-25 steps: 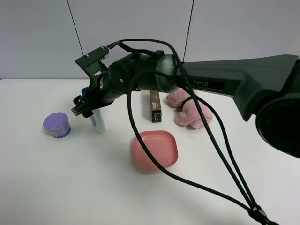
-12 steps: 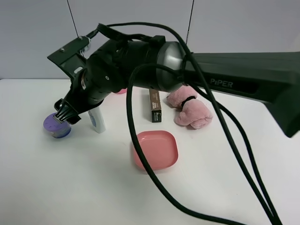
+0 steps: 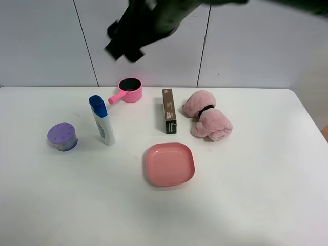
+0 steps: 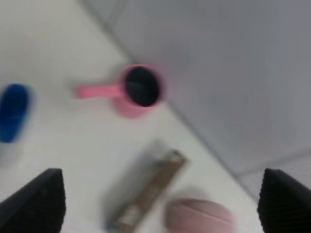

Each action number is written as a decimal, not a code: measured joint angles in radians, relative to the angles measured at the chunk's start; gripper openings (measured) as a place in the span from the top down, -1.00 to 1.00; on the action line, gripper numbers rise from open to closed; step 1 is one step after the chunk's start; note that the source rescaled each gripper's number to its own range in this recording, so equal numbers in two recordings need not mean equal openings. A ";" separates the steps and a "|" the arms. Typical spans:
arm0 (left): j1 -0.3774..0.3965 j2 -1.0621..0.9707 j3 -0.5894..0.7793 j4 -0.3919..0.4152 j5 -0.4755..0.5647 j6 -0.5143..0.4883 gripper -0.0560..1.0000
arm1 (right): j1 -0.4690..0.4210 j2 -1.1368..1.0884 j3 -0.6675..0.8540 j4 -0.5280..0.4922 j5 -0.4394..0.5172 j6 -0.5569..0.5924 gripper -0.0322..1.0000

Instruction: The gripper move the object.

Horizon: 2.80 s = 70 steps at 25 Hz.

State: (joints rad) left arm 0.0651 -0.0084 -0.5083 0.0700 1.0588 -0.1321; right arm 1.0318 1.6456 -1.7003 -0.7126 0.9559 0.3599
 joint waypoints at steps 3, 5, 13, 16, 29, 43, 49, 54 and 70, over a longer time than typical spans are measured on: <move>0.000 0.000 0.000 0.000 0.000 0.000 -1.00 | 0.000 -0.132 0.000 -0.077 0.113 0.018 -0.66; 0.000 0.000 0.000 0.000 0.000 0.000 -1.00 | 0.000 -0.232 0.000 -0.098 0.204 0.018 -0.66; 0.000 0.000 0.000 0.000 0.000 0.000 -1.00 | 0.000 -0.614 0.005 -0.104 0.259 0.007 -0.66; 0.000 0.000 0.000 0.000 0.000 0.000 -1.00 | 0.000 -0.741 0.004 -0.139 0.261 -0.085 -0.66; 0.000 0.000 0.000 0.000 0.000 0.000 -1.00 | -0.062 -0.994 0.008 -0.288 0.263 -0.562 -0.66; 0.000 0.000 0.000 0.001 0.000 0.000 -1.00 | -0.654 -1.182 0.112 0.327 0.261 -0.630 -0.66; 0.000 0.000 0.000 0.001 0.000 0.000 -1.00 | -0.752 -1.308 0.405 0.373 0.263 -0.564 -0.66; 0.000 0.000 0.000 0.001 0.000 0.000 -1.00 | -0.765 -1.440 0.671 0.417 0.217 -0.384 -0.66; 0.000 0.000 0.000 0.001 0.000 0.000 -1.00 | -0.769 -1.649 1.069 0.588 0.095 -0.270 -0.66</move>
State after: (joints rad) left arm 0.0651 -0.0084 -0.5083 0.0711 1.0588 -0.1321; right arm 0.2623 -0.0034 -0.6316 -0.1248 1.0514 0.0896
